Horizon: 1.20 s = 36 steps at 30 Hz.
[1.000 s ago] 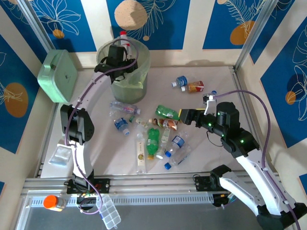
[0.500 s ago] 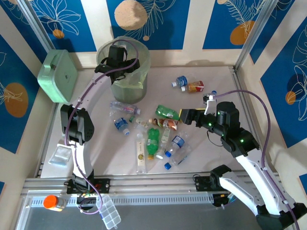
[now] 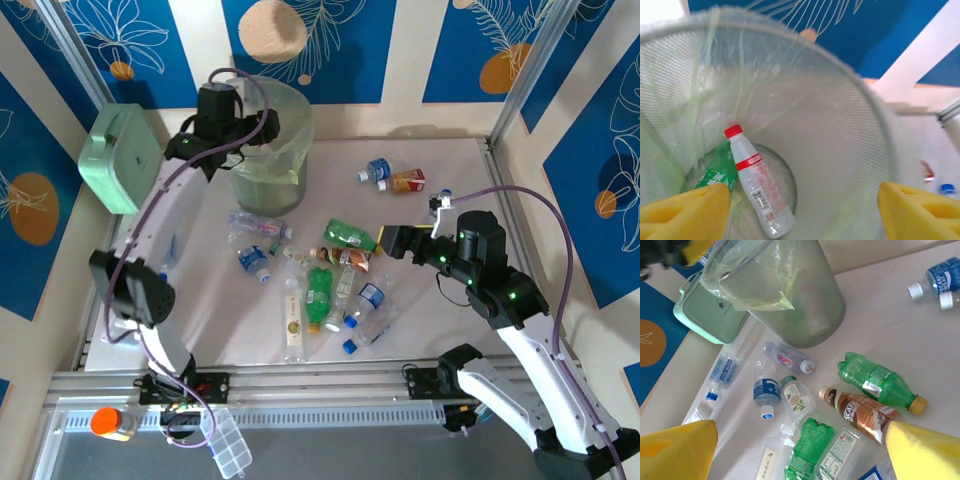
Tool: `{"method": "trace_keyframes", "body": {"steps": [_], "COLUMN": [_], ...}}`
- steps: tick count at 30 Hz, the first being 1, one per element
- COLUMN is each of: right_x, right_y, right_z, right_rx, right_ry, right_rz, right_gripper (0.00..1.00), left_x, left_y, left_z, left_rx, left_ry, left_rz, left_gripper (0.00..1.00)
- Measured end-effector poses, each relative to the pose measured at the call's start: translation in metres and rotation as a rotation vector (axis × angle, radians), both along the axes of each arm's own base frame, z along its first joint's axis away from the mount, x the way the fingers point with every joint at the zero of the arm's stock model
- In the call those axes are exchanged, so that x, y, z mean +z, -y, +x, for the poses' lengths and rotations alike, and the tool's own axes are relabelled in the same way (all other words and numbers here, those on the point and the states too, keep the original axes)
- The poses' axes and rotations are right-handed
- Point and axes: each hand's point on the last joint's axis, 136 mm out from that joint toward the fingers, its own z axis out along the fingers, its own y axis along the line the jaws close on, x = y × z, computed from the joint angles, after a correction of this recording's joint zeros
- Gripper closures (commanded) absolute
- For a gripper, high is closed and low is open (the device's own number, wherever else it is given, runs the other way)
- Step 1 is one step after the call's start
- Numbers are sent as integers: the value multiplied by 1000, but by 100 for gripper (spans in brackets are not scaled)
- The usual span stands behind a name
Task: Put the plastic bottles in the bin
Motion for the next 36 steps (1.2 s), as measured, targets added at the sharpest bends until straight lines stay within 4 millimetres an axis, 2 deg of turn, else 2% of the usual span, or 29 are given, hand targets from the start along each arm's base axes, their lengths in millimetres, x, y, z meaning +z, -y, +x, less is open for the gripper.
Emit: {"method": "trace_keyframes", "body": {"steps": [2, 4, 6, 8, 12, 16, 19, 22, 25, 27, 32, 36], "right_x": [-3, -10, -18, -33, -73, -109, -131, -149, -163, -165, -140, -123], "right_y": [3, 5, 8, 12, 25, 40, 47, 55, 67, 76, 95, 104], "right_z": [1, 2, 4, 8, 9, -2, -7, -2, 17, 35, 98, 130], "right_rx": [-23, -40, -63, -101, -190, -303, -367, -413, -461, -491, -576, -585], "right_ry": [-20, -59, -110, -179, -349, -509, -594, -648, -646, -627, -483, -385], "right_rz": [-1, -16, -37, -71, -140, -153, -140, -179, -286, -343, -418, -437], "right_gripper": [12, 12, 11, 11, 10, 14, 15, 18, 17, 16, 16, 16], "left_x": [17, 26, 29, 23, -5, -47, -77, -97, -110, -117, -118, -115], "left_y": [-6, -11, -13, -13, -14, -16, -18, -19, -19, -18, -11, -11], "left_z": [-26, -51, -76, -99, -136, -162, -174, -178, -181, -185, -188, -188], "left_rx": [-10, -22, -39, -64, -99, -121, -129, -133, -141, -151, -186, -187], "left_ry": [25, 35, 35, 22, -34, -111, -164, -198, -206, -210, -211, -200], "left_rz": [-34, -66, -99, -124, -151, -158, -141, -116, -102, -104, -124, -127], "left_gripper": [23, 22, 22, 22, 21, 21, 21, 22, 22, 22, 21, 21]}}
